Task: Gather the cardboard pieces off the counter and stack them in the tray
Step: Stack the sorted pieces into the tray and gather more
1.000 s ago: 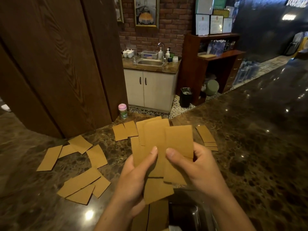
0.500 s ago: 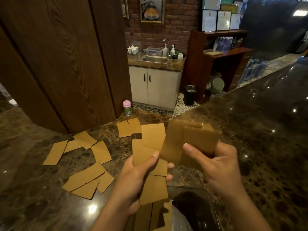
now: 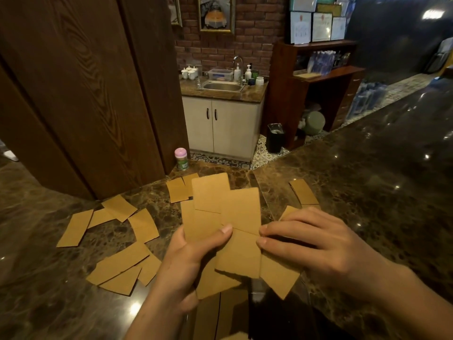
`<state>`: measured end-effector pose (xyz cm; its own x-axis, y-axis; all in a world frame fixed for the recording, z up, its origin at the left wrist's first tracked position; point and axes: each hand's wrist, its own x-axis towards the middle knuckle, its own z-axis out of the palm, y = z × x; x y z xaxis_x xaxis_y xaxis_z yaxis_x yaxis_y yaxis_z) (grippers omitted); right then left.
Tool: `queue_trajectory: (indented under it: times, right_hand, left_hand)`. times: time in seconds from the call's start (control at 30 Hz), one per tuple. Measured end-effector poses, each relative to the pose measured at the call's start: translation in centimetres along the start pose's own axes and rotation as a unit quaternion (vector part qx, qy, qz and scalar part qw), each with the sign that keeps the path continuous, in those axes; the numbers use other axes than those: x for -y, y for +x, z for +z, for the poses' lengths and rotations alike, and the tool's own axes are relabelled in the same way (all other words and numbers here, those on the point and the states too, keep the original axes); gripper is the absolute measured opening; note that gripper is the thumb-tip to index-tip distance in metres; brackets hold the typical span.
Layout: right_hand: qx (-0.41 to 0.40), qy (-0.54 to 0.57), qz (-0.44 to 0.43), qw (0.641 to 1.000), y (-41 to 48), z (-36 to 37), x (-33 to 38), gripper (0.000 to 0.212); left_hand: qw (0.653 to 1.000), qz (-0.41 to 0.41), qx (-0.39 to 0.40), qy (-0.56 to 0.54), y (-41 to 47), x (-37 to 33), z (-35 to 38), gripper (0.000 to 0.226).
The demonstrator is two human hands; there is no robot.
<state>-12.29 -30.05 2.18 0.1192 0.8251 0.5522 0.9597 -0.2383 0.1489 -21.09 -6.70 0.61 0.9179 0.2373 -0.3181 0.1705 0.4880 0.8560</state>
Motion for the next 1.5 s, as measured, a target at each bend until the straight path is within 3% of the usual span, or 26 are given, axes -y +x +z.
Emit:
queue_trajectory:
  times: [0.1, 0.13, 0.17, 0.2, 0.23, 0.27, 0.3, 0.33, 0.37, 0.43, 0.5, 0.63, 0.8, 0.93, 1.03, 1.2, 1.3, 1.4, 1.5]
  right_hand:
    - [-0.029, 0.093, 0.077, 0.992, -0.8, 0.8, 0.4, 0.022]
    - [-0.054, 0.162, 0.148, 0.974, -0.7, 0.8, 0.9, 0.02]
    - [-0.092, 0.247, 0.247, 0.933, -0.4, 0.7, 1.5, 0.016]
    - [-0.129, 0.355, 0.352, 0.856, 0.2, 0.6, 2.2, 0.015]
    - [-0.161, 0.479, 0.43, 0.748, 0.8, 0.8, 2.8, 0.019]
    - [-0.173, 0.576, 0.481, 0.638, 1.3, 1.4, 3.3, 0.024]
    - [-0.171, 0.633, 0.515, 0.553, 1.8, 2.1, 3.8, 0.031]
    - [-0.157, 0.662, 0.533, 0.503, 2.4, 2.6, 4.3, 0.039]
    - [-0.141, 0.673, 0.537, 0.489, 3.1, 3.1, 4.6, 0.042]
    - [-0.129, 0.647, 0.534, 0.529, 3.9, 4.3, 5.1, 0.034]
    - [-0.139, 0.625, 0.544, 0.543, 4.1, 5.1, 5.1, 0.027]
    - [-0.186, 0.631, 0.556, 0.508, 3.8, 5.6, 5.0, 0.029]
    - [-0.257, 0.627, 0.547, 0.492, 3.1, 4.9, 3.9, 0.033]
    - [-0.196, 0.655, 0.526, 0.506, 3.5, 4.6, 3.7, 0.036]
    - [-0.145, 0.645, 0.538, 0.523, 3.6, 5.1, 3.4, 0.037]
    - [-0.212, 0.644, 0.572, 0.462, 3.5, 5.8, 2.3, 0.045]
    - [-0.237, 0.647, 0.563, 0.456, 2.8, 5.3, 1.9, 0.039]
    - [-0.204, 0.684, 0.536, 0.452, 2.3, 4.7, 2.2, 0.032]
    - [-0.137, 0.697, 0.525, 0.468, 2.2, 4.5, 2.5, 0.039]
  left_hand:
    - [0.999, 0.019, -0.025, -0.008, 0.7, -0.1, -1.0, 0.064]
    - [0.999, 0.025, -0.038, -0.004, 0.8, -0.2, -1.2, 0.066]
    - [0.998, 0.03, -0.047, 0.003, 0.9, -0.3, -1.5, 0.068]
    - [0.998, 0.031, -0.05, 0.009, 0.9, -0.3, -1.5, 0.071]
    - [0.998, 0.033, -0.048, 0.016, 0.9, -0.3, -1.5, 0.074]
    - [0.998, 0.034, -0.042, 0.025, 1.0, -0.3, -1.4, 0.074]
    - [0.998, 0.038, -0.032, 0.033, 1.0, -0.2, -1.2, 0.071]
    - [0.998, 0.041, -0.02, 0.04, 1.0, -0.1, -0.9, 0.064]
    - [0.998, 0.043, -0.007, 0.045, 0.9, 0.0, -0.4, 0.055]
    - [0.998, 0.043, 0.011, 0.048, 0.9, 0.2, 0.2, 0.042]
    - [0.999, 0.03, 0.021, 0.03, 0.8, 0.3, 0.2, 0.035]
    - [0.999, 0.024, 0.023, 0.027, 0.7, 0.5, -0.4, 0.034]
    - [0.999, 0.039, 0.002, 0.037, 0.8, 0.6, -0.8, 0.03]
    - [0.996, 0.046, 0.017, 0.069, 0.8, 0.7, -0.2, 0.044]
    - [0.995, 0.045, 0.039, 0.076, 1.0, 0.8, 0.2, 0.035]
    - [0.993, 0.025, 0.107, 0.043, 0.6, 1.1, -0.4, 0.046]
    - [0.993, 0.047, 0.082, 0.063, 0.9, 1.3, -1.0, 0.052]
    - [0.996, 0.05, 0.05, 0.057, 1.3, 1.1, -1.3, 0.058]
    - [0.994, 0.059, 0.054, 0.073, 1.4, 0.9, -0.9, 0.057]
